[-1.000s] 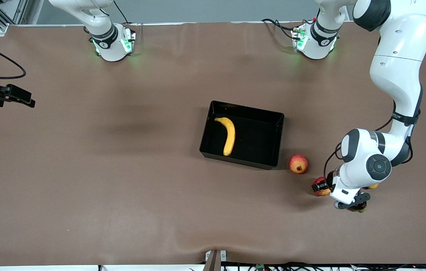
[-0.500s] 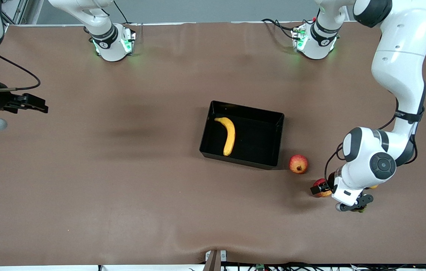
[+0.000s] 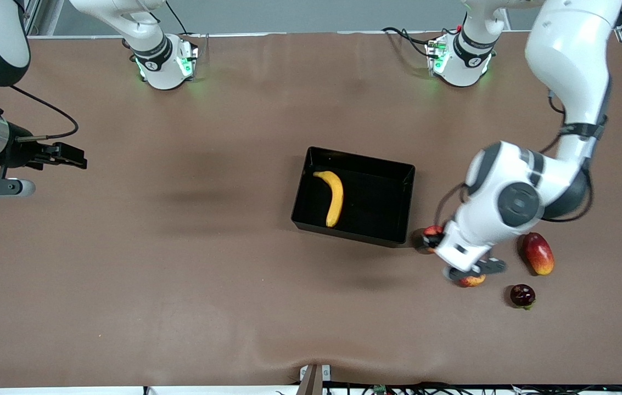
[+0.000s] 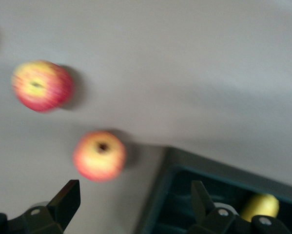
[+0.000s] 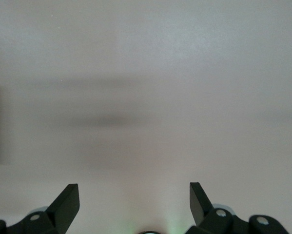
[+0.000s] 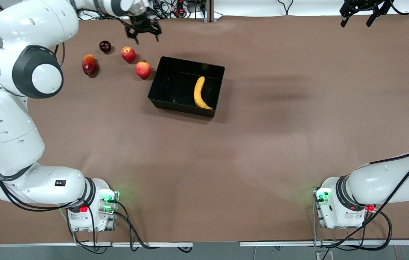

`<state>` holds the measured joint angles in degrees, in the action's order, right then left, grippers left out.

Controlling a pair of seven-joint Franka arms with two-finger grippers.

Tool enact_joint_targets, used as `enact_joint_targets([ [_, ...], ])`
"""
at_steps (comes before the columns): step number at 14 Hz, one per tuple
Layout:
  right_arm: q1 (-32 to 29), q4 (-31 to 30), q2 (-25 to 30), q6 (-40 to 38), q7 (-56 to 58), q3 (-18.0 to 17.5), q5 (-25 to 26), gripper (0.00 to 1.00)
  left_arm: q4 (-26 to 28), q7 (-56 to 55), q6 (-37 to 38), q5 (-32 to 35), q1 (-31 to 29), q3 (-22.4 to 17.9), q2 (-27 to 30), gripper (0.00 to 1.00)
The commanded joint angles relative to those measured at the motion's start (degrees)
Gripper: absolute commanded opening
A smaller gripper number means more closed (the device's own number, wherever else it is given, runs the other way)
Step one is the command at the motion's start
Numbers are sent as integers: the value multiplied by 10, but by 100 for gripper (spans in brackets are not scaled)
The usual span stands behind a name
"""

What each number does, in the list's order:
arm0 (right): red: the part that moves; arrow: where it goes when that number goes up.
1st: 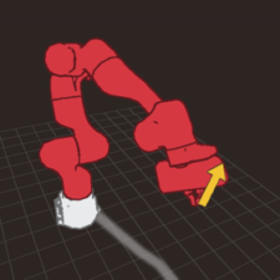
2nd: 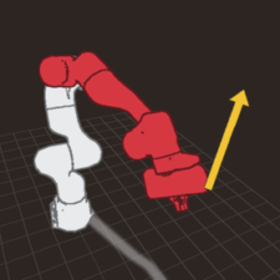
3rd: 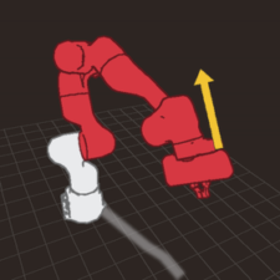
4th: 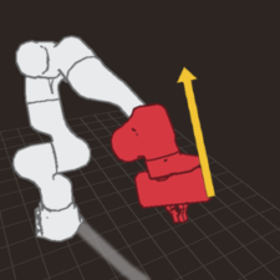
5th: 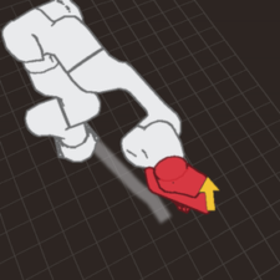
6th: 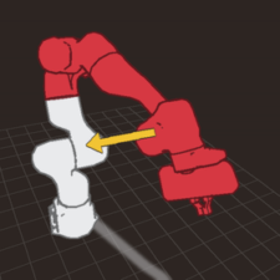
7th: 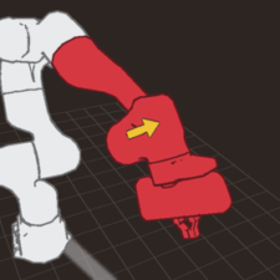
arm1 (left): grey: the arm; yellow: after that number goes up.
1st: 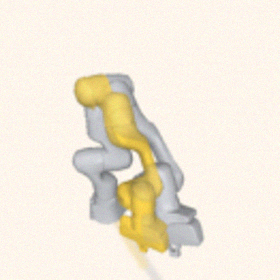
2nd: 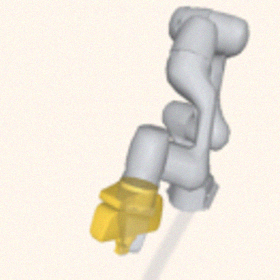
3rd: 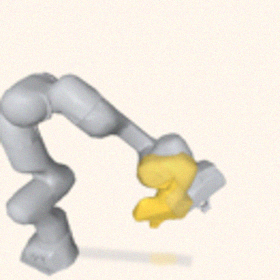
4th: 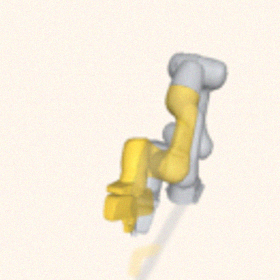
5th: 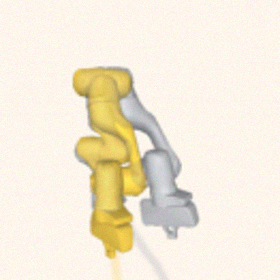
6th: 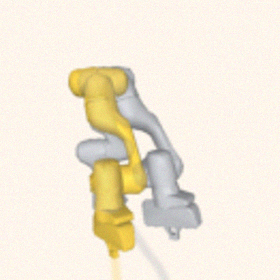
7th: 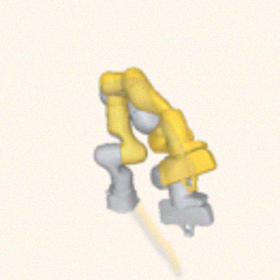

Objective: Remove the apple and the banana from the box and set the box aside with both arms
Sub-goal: 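Move the left gripper into the tray while the right gripper reaches out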

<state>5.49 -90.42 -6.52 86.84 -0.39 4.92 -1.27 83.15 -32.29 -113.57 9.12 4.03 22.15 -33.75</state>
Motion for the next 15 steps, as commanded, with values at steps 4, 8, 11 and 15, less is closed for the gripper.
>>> enact_joint_targets([
  [4,-3,12,-18,-4,-8,0,-5,100,65,-70,-30,19,97,20,7,100],
  [8,1,18,-57,3,-9,0,-5,100,159,-81,-166,43,118,20,5,100],
  [11,10,20,-76,73,-9,-1,-18,100,212,-84,-267,65,122,20,-12,100],
  [15,50,22,-119,183,-9,0,-19,100,217,-102,-278,67,142,19,-25,100],
])
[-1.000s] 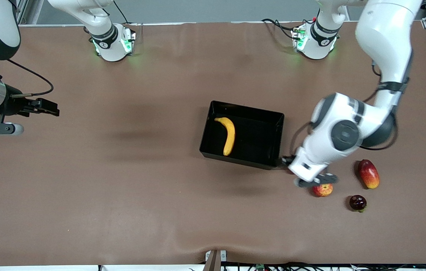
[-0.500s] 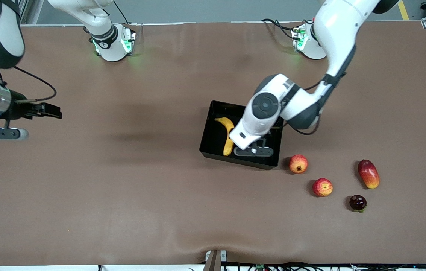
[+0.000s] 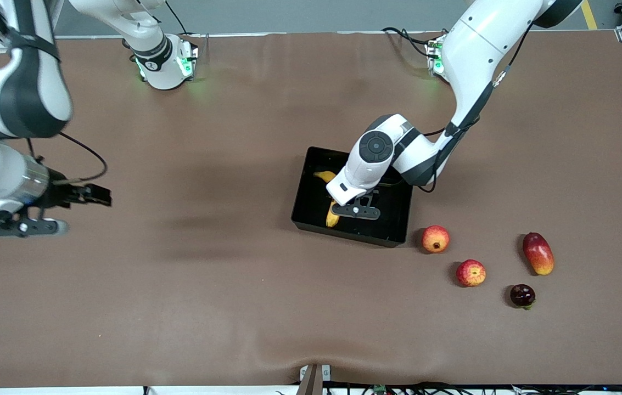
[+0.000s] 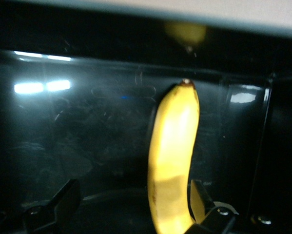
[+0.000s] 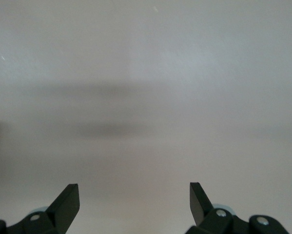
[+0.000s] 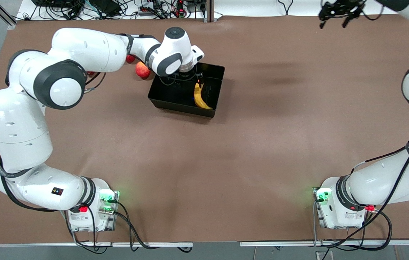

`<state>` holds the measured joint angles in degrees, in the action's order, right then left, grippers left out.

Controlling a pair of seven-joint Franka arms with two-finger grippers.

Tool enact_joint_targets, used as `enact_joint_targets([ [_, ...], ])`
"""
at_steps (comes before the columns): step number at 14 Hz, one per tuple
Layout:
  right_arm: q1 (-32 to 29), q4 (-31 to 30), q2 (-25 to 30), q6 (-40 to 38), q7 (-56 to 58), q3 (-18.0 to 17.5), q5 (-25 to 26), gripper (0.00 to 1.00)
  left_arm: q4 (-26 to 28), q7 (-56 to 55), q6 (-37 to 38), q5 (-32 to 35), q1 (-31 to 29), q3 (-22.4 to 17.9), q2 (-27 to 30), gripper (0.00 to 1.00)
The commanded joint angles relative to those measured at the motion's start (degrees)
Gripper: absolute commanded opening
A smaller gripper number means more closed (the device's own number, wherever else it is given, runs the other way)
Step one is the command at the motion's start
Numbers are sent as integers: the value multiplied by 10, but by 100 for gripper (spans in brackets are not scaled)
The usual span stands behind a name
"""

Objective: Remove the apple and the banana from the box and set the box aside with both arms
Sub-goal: 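Move the left gripper into the tray while the right gripper reaches out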

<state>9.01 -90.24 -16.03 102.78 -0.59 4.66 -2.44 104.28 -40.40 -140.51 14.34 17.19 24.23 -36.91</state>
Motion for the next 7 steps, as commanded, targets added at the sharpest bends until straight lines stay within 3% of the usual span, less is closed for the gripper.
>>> enact_joint_targets([
  [1,20,20,-32,41,-10,2,-8,100,6,-21,-8,15,13,-3,6,100],
  [4,50,30,-67,70,-81,2,-8,100,4,-23,-8,14,27,-5,-2,100],
  [7,75,34,-80,66,-101,2,-40,100,3,-28,-8,16,33,-7,-7,100],
])
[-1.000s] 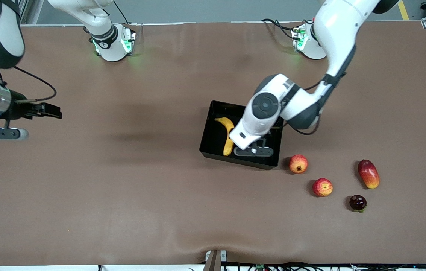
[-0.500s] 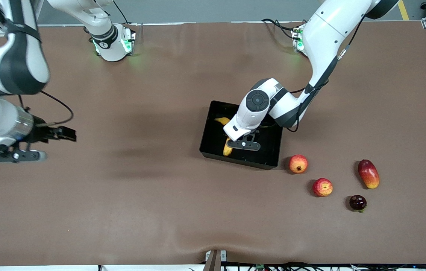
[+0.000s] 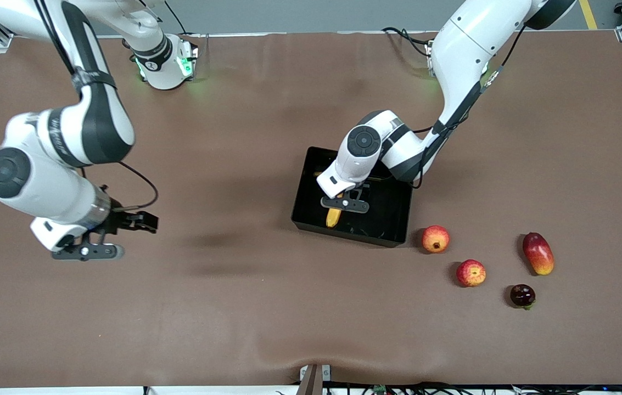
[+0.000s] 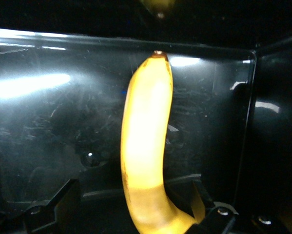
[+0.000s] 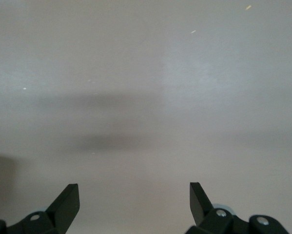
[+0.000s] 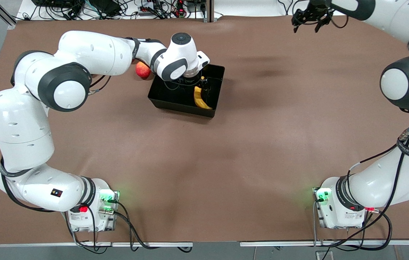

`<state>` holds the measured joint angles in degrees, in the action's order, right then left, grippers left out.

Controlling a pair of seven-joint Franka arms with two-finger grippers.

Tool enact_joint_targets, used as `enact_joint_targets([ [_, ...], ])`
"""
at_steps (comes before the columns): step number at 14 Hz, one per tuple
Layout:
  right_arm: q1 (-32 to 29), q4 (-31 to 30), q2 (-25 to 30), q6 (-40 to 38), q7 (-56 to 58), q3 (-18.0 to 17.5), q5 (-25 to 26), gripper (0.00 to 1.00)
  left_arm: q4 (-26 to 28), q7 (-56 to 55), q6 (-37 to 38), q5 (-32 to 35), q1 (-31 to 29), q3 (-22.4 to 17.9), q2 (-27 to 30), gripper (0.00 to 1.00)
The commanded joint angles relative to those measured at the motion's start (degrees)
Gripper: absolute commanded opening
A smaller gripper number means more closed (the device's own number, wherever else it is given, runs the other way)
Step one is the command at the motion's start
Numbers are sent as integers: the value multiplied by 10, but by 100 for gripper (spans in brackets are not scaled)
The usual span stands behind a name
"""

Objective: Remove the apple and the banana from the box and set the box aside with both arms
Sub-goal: 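Lift the banana with the left gripper while the right gripper nears the tray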

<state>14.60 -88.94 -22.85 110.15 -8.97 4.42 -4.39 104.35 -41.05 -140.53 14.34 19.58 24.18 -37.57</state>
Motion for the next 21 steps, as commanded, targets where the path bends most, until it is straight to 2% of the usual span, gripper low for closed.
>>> enact_joint_targets([
  [1,26,20,-15,-9,-22,4,-23,100,2,-22,-8,22,9,-6,-1,100],
  [3,55,16,-25,-11,-45,4,-23,100,1,-38,-8,34,10,-6,-7,98],
  [6,64,9,-33,-13,-78,4,-23,100,1,-53,-8,46,10,-6,-14,93],
  [7,65,7,-33,-18,-81,4,-23,100,-1,-59,-7,46,12,-6,-14,88],
  [11,75,0,-32,-53,-100,3,-23,100,-2,-84,-7,47,19,-5,-18,60],
  [12,78,-6,-32,-53,-100,3,-24,100,-2,-89,-7,47,19,-6,-19,49],
  [14,86,-23,-31,-51,-101,3,-25,100,-3,-89,-6,47,20,-5,-18,19],
  [16,91,-30,-30,-44,-117,4,-45,100,-11,-89,-4,48,20,-6,-18,1],
  [19,106,-41,-30,-26,-152,4,-55,100,-19,-86,-2,48,20,-6,-13,0],
  [21,109,-65,-24,4,-159,4,-55,100,-45,-85,28,49,20,-5,-13,0],
])
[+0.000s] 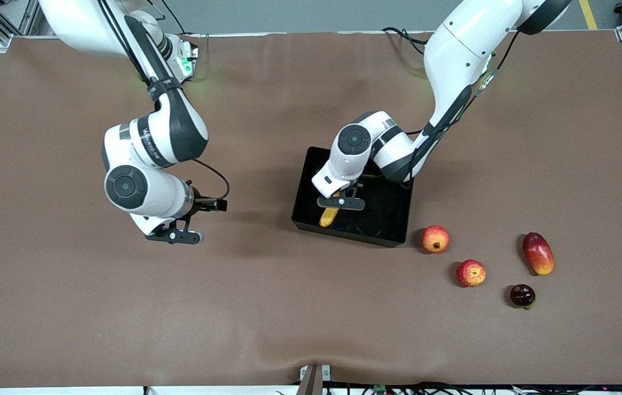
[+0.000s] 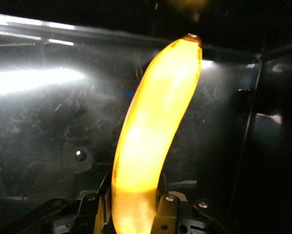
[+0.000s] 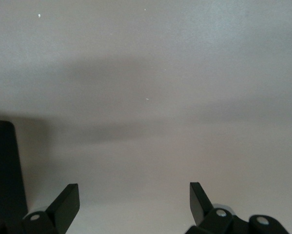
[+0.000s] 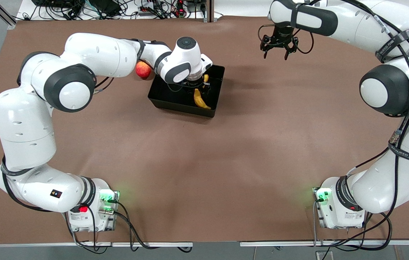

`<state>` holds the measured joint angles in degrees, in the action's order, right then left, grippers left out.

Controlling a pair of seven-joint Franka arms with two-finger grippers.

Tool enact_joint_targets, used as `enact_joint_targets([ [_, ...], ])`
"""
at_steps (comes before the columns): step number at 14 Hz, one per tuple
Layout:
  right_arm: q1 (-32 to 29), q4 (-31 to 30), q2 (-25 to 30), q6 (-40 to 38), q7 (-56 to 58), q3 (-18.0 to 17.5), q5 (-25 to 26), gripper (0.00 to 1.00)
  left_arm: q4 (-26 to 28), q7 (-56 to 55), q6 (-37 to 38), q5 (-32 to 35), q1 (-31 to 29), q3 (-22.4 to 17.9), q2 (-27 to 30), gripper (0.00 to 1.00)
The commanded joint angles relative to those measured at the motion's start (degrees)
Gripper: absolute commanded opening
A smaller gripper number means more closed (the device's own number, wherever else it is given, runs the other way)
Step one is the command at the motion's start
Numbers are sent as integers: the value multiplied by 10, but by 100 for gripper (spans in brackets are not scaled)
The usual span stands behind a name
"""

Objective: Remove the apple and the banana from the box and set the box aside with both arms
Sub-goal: 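Lift the banana with the left gripper while the right gripper nears the tray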

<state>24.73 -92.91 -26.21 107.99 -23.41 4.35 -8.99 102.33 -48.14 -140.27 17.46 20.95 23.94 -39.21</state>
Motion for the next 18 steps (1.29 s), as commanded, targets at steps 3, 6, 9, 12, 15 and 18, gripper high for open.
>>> enact_joint_targets([
  [3,15,-74,24,89,-22,5,-9,100,-70,-14,80,19,8,-3,11,0],
  [6,41,-89,27,117,-67,5,-9,100,-83,-14,90,18,-5,-3,42,0],
  [9,65,-87,21,152,-77,5,-9,100,-88,-12,121,18,-30,-2,80,0],
  [12,90,-62,6,170,-68,5,3,100,-93,6,169,12,-59,0,119,0],
  [15,106,-2,-37,170,-67,5,4,100,-92,42,202,10,-107,1,144,0],
  [18,131,29,-73,171,-70,5,-1,100,-88,94,238,7,-167,2,153,0],
])
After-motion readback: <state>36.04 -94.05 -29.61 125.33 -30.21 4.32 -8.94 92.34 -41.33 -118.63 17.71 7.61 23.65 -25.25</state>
